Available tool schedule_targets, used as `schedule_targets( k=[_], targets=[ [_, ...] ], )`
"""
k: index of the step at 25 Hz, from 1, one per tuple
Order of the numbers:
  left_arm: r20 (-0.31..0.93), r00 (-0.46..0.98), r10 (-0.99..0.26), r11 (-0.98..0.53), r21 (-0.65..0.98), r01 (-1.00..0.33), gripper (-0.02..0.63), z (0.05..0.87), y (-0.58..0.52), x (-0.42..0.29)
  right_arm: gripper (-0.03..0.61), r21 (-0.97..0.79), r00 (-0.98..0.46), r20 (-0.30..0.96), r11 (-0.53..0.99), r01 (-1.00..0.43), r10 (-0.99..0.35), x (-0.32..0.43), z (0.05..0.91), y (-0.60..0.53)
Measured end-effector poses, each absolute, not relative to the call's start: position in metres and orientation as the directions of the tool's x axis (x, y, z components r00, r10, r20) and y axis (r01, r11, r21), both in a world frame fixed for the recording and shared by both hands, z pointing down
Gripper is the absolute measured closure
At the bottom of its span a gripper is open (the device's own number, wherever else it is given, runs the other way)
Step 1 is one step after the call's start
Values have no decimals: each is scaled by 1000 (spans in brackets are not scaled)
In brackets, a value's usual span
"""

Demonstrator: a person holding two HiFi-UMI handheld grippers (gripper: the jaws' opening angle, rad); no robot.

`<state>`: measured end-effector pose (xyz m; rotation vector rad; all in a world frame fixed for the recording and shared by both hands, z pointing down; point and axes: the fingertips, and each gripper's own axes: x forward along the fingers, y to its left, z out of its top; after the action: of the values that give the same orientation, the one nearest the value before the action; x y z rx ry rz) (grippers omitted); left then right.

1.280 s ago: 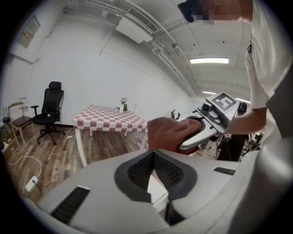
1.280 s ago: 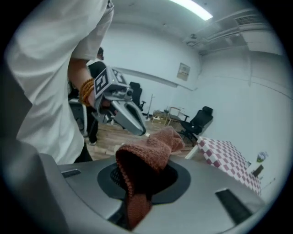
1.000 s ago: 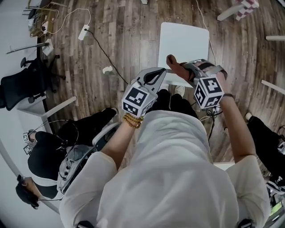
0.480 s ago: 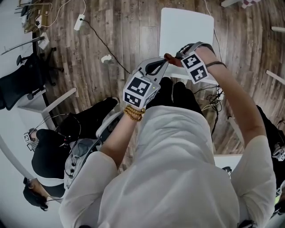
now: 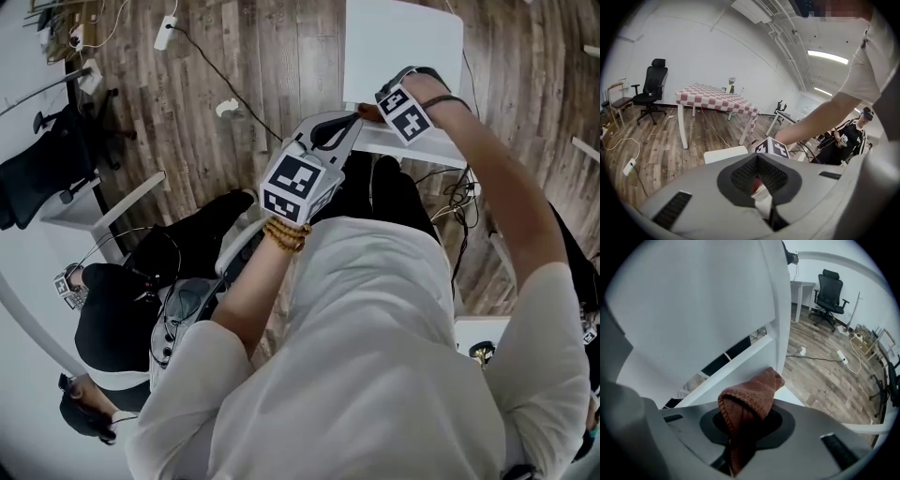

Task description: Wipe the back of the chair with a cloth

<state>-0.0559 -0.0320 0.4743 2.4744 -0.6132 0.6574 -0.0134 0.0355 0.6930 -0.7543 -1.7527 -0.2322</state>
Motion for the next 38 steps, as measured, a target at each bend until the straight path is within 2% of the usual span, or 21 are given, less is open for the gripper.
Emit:
schedule_targets(
  k=[15,38],
  targets=[
    [545,781,-305,-753,364,-548,583,478,-30,-72,500,-235,-148,882,690,684,447,-24,697,43],
    [531,795,-293,-788,337,-515,583,457,-21,-56,500,-66,-206,914,630,773,349,-18,559,49]
  ],
)
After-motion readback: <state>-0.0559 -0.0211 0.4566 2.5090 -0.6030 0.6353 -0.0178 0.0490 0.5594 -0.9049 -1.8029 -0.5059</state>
